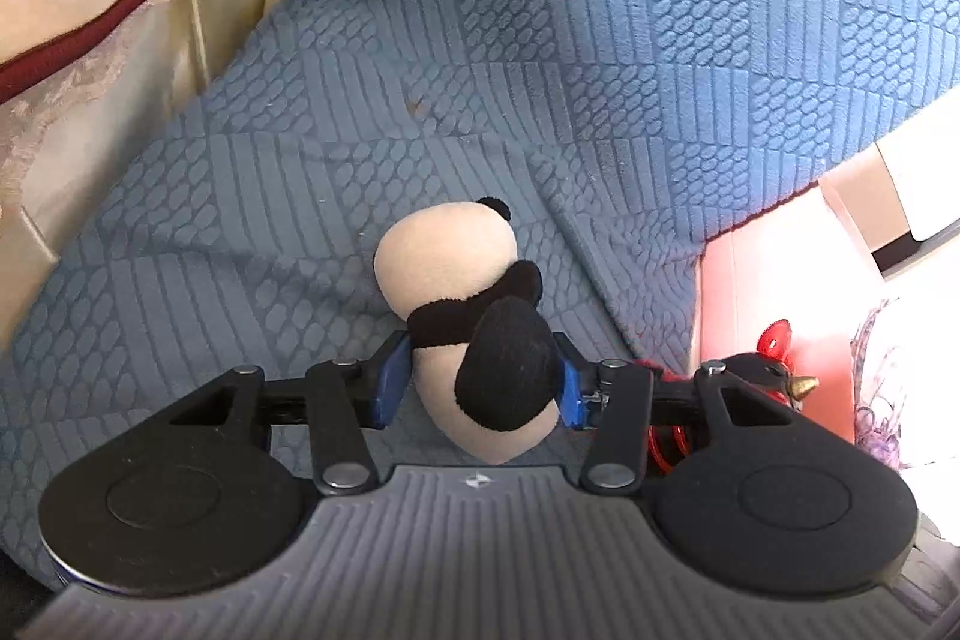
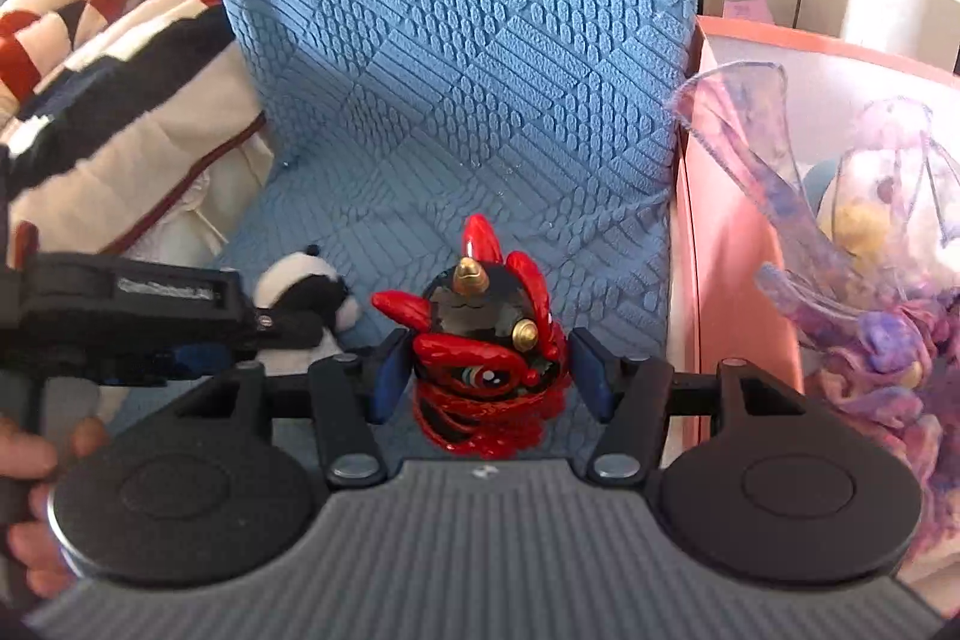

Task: Organize objects
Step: 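Carry the panda in the left gripper while the right gripper carries the red toy over the box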

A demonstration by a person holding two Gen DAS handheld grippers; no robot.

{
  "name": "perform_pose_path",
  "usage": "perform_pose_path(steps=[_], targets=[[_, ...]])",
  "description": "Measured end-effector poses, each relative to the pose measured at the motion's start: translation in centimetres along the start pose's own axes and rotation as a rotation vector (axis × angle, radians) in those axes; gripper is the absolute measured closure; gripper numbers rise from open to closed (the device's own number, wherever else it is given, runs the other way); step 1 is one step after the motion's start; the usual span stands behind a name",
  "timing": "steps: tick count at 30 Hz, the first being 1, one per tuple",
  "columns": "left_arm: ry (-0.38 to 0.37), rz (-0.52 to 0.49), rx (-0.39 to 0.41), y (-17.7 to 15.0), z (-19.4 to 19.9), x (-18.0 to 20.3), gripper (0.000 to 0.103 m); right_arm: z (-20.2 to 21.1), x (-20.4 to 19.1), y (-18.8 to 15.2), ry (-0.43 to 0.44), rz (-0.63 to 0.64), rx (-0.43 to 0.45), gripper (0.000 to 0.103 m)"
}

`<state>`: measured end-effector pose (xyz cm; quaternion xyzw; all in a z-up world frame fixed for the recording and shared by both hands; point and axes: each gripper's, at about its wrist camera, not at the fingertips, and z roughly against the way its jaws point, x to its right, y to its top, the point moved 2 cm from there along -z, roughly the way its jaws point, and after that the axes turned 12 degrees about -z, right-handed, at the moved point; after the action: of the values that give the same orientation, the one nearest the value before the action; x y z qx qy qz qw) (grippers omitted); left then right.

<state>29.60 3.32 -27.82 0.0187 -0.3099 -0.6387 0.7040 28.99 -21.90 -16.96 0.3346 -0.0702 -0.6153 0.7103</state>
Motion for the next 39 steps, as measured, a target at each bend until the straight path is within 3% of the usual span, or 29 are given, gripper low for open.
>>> perform_pose_path(steps=[11, 22, 39], targets=[[-0.007, -0.092, 0.039, -0.4, 2.3, 3.8, 0.052, 5.4, 0.2, 2.3, 0.056, 0.054, 0.027, 0.043], [-0.064, -0.111, 0.084, 1.0, 5.5, 7.3, 0.056, 8.8, 0.8, 6.2, 0.063, 0.065, 0.061, 0.043], [-0.127, -0.289, 0.164, 5.7, 11.0, 19.3, 0.057, 15.8, 4.8, 10.7, 0.006, 0.057, 0.197, 0.043]])
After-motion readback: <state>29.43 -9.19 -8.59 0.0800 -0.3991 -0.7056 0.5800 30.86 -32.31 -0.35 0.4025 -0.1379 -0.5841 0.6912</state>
